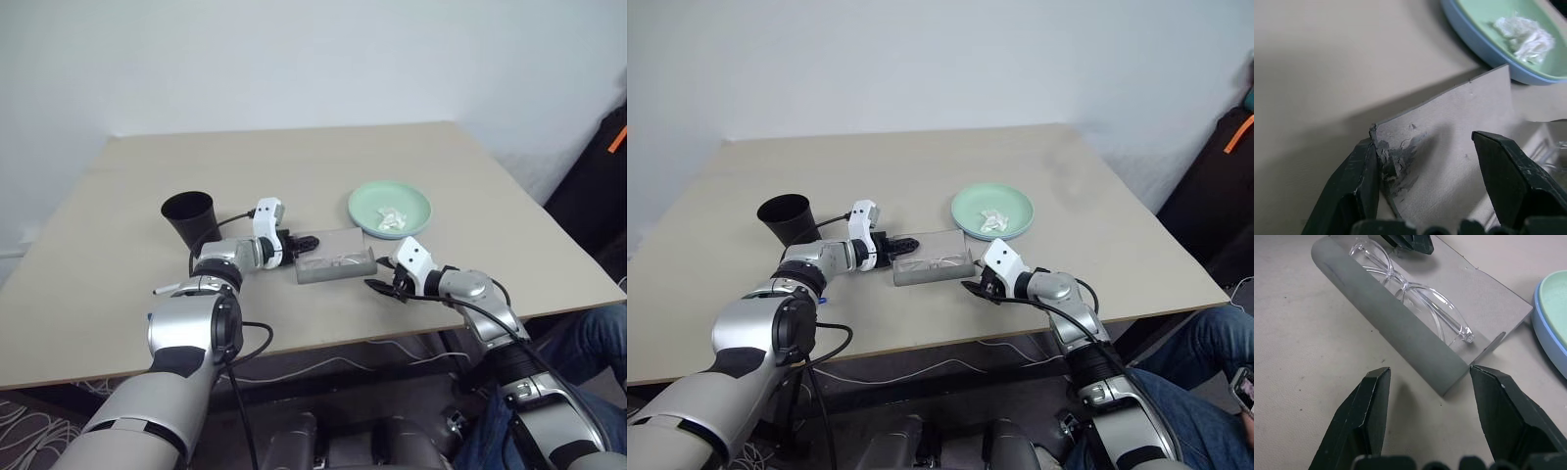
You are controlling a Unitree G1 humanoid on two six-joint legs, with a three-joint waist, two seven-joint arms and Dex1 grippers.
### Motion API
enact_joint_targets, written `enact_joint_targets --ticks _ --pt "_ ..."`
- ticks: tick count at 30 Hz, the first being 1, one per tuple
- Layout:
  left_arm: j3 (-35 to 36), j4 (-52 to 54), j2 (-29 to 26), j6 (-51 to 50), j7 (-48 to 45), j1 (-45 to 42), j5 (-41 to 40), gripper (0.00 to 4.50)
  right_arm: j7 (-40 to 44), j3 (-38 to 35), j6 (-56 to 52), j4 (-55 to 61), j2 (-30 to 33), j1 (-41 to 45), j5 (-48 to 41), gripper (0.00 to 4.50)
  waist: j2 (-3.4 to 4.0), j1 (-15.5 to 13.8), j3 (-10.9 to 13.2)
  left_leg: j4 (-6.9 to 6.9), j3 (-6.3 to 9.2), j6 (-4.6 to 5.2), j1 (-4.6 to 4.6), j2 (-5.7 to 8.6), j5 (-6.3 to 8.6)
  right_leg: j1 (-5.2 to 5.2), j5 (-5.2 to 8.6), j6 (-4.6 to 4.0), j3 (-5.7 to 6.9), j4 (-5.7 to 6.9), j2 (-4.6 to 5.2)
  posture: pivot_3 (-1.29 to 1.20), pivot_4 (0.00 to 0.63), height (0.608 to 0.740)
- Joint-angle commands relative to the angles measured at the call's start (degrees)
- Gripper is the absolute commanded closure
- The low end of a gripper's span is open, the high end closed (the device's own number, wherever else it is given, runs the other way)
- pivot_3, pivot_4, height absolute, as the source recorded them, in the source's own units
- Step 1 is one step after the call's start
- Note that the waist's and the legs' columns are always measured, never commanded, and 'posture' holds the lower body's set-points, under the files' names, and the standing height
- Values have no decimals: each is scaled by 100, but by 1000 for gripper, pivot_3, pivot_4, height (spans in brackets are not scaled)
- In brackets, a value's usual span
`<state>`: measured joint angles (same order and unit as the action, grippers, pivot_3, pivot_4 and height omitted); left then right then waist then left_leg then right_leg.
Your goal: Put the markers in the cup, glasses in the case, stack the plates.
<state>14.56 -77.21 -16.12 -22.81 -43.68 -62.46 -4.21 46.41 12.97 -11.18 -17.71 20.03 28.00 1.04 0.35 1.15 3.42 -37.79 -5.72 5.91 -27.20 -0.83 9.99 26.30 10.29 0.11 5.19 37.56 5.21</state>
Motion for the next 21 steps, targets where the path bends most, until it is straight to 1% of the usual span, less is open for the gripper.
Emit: enact_joint_targets --ticks 1,7,11,17,19,21 --pt "-39 274 -84 228 -480 -45 -96 1424 -17 -80 39 127 20 154 -67 1683 0 -1 0 0 0 0 0 0 0 0 0 0 0 0 0 0 0 721" --pt "-5 348 -315 323 -1008 4 -195 1424 -12 -75 78 20 -1 238 -61 1683 0 2 0 -1 -2 0 0 0 0 0 0 0 23 -1 19 0 0 721" --pt "85 422 -471 189 -1462 20 -379 1424 -13 -79 95 -42 6 267 -53 1683 0 10 0 0 -3 0 0 0 0 3 0 0 24 -4 18 0 0 721" --pt "-194 630 -531 -116 -2302 141 -372 1424 6 -62 132 -111 3 293 -44 1683 0 4 0 -2 -6 0 0 0 0 -1 0 0 28 -6 25 0 0 721" --pt "-203 699 -512 28 -2196 196 -374 1424 12 -55 144 -135 -4 308 -42 1683 0 4 0 0 -8 0 0 2 0 -1 0 0 40 -6 37 0 0 721" --pt "-11 630 -508 -29 -1743 143 -520 1424 19 -48 150 -153 -9 324 -41 1683 0 5 0 0 -9 0 0 3 0 0 0 1 50 -4 48 0 0 721"
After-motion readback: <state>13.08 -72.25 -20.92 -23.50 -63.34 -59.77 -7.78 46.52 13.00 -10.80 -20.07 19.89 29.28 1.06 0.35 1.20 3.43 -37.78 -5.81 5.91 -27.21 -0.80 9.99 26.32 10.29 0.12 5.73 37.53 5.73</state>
